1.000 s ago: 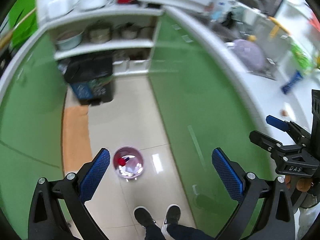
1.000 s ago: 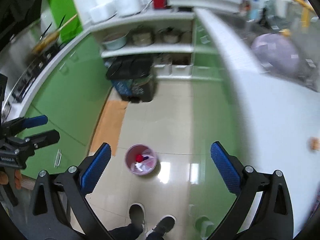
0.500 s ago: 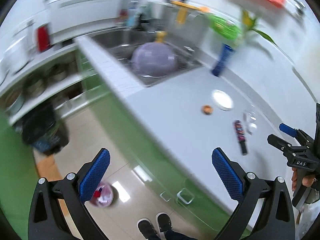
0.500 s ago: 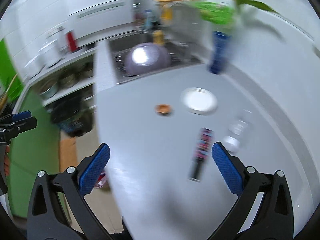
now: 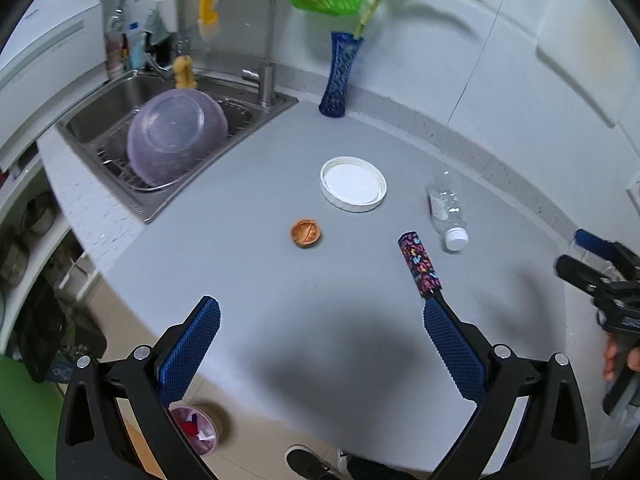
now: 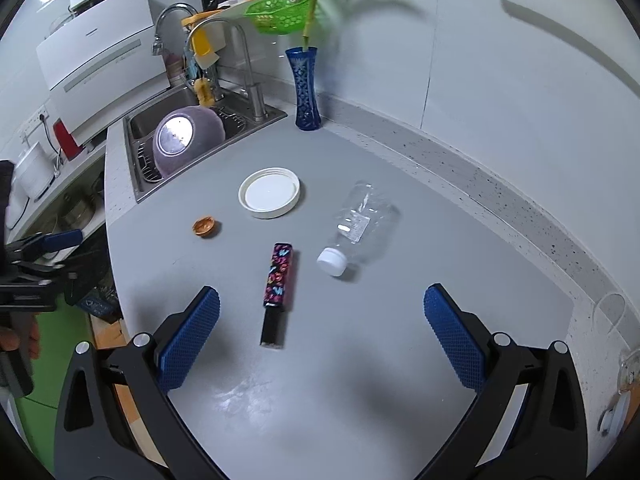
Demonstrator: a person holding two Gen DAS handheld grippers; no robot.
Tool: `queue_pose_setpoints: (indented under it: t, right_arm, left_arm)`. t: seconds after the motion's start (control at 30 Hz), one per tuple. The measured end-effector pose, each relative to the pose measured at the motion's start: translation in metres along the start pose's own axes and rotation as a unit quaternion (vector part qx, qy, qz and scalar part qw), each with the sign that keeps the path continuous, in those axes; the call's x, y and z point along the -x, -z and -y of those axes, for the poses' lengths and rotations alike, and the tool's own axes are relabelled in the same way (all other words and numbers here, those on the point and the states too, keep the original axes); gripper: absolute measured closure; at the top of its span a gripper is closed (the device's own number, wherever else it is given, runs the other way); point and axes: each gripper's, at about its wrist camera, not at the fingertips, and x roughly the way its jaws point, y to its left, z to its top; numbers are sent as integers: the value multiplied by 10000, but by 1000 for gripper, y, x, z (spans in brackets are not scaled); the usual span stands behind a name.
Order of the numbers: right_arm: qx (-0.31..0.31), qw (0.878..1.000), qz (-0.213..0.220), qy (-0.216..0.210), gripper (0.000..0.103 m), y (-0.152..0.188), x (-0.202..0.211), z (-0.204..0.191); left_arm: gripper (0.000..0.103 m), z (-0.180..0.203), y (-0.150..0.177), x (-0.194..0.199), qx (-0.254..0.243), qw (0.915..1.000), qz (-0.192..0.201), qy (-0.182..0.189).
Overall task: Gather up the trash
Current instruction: 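Return both tools to the counter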
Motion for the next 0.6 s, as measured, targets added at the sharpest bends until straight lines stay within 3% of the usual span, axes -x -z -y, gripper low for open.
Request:
queue_pose_setpoints:
  t: [0.27,0.6]
  right_arm:
    - [-45,9999,-140,-17,3,-19,-27,19]
    - [-25,9991,-422,18,3,-25,-61,36]
  left_arm:
    - [5,5,-31,-69,-55,9992,-391,-104]
    - [6,-4,-53,-128,-109,9977,-630,-245]
